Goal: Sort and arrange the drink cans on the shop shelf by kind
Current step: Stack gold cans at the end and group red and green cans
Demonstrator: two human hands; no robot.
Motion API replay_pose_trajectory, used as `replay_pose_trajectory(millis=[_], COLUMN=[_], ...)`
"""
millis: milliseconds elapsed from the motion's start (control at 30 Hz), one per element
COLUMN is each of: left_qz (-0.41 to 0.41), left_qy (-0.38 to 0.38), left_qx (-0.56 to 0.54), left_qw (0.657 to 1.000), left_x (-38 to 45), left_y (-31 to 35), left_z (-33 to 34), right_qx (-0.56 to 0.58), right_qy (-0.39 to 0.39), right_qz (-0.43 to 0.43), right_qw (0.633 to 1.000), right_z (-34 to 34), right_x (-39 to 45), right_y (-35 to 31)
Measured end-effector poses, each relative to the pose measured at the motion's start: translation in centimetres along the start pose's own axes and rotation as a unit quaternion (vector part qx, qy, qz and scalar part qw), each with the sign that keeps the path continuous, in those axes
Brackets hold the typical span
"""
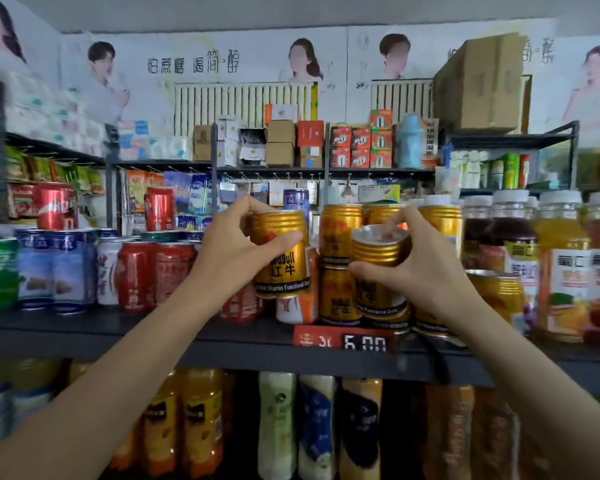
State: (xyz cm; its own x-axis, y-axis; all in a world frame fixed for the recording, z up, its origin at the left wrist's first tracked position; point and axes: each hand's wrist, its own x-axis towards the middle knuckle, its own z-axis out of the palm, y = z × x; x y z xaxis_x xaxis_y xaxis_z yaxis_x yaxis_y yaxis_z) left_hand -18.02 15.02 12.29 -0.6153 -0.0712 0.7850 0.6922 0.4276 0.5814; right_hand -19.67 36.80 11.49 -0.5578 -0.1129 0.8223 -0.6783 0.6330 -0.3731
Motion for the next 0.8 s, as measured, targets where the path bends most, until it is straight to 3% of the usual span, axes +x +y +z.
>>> replay_pose_trajectory(millis=[100, 200, 433, 667, 800], left_qz=[-0.002, -0.004, -0.002, 0.021, 0.035], left_qy=[-0.043, -0.070, -0.043, -0.051, -0.058], left_qx=[0.006, 0.005, 0.028, 0.088, 0.115], left_qw=[0.999, 0.998, 0.999, 0.995, 0.991], left_x=[-0.6, -1.5, -2.8, -2.0, -1.7], left_y=[-2.8, -5.2, -9.1, -10.7, -11.8], left_z=[-2.7, -3.7, -5.2, -7.3, -8.1], right_qx=[0.053, 0.020, -0.002, -0.156, -0.327], right_qy=[-0.008, -0.007, -0.041, -0.054, 0.035], right_qz=[0.052, 0.070, 0.086, 0.025, -0.086], right_qw=[0.997, 0.997, 0.995, 0.986, 0.940], right_z=[3.0, 5.5, 9.5, 14.0, 16.0], right_x=[0.0, -0.2, -0.1, -0.2, -0.4], right_y=[-2.3, -4.2, -6.3, -7.0, -6.8])
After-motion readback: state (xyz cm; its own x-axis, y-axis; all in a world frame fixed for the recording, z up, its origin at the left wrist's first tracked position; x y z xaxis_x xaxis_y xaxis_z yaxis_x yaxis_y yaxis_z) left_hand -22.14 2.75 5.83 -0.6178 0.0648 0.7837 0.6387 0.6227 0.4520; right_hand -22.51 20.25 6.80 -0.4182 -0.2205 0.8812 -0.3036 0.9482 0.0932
